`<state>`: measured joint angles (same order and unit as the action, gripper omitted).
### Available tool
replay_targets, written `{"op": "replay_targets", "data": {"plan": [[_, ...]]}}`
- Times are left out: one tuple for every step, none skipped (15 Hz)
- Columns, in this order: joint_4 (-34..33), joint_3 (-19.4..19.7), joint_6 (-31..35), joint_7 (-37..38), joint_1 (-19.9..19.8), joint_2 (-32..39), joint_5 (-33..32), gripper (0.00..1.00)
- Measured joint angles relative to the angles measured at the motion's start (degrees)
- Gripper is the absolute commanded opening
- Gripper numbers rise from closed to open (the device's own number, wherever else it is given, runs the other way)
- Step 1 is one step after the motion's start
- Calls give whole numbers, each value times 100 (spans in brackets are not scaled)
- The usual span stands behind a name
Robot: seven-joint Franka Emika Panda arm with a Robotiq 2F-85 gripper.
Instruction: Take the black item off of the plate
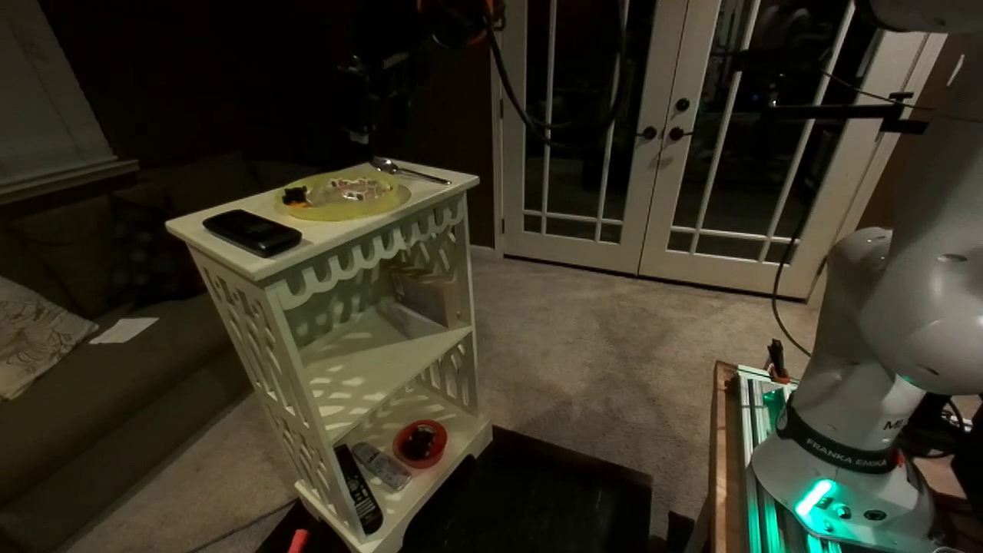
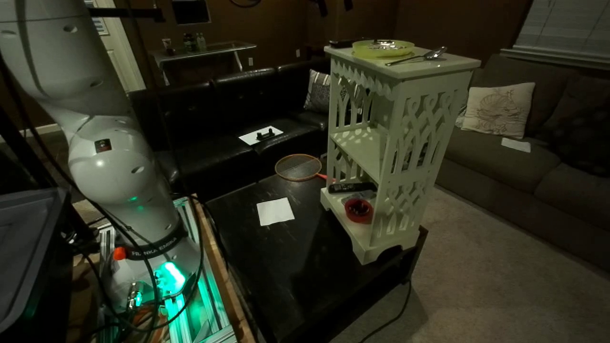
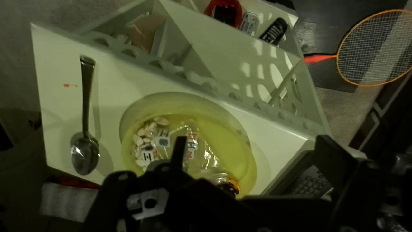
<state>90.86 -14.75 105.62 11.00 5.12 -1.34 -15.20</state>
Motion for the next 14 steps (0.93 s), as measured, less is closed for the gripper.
{"op": "replay_targets", "data": {"plan": [[-263, 74, -2, -368, 20, 218, 70, 100], [-517, 139, -4, -726, 29, 429, 178, 100], [-777, 198, -17, -1086, 30, 644, 330, 100], [-1025, 250, -46, -1427, 29, 849, 499, 100], [-1269, 294, -88, -1759, 29, 1058, 677, 100], [-1500, 326, -141, -2066, 28, 1262, 853, 100], [-1715, 347, -203, -2339, 27, 1459, 1026, 100], [-1915, 361, -253, -2542, 25, 1649, 1143, 100], [-2099, 366, -281, -2696, 25, 1838, 1201, 100], [-2265, 370, -284, -2808, 27, 2015, 1210, 100], [-2415, 367, -282, -2891, 26, 2181, 1210, 100], [-2556, 367, -268, -2961, 26, 2336, 1207, 100], [-2685, 367, -233, -3032, 24, 2473, 1206, 100], [-2808, 367, -190, -3125, 22, 2599, 1199, 100]]}}
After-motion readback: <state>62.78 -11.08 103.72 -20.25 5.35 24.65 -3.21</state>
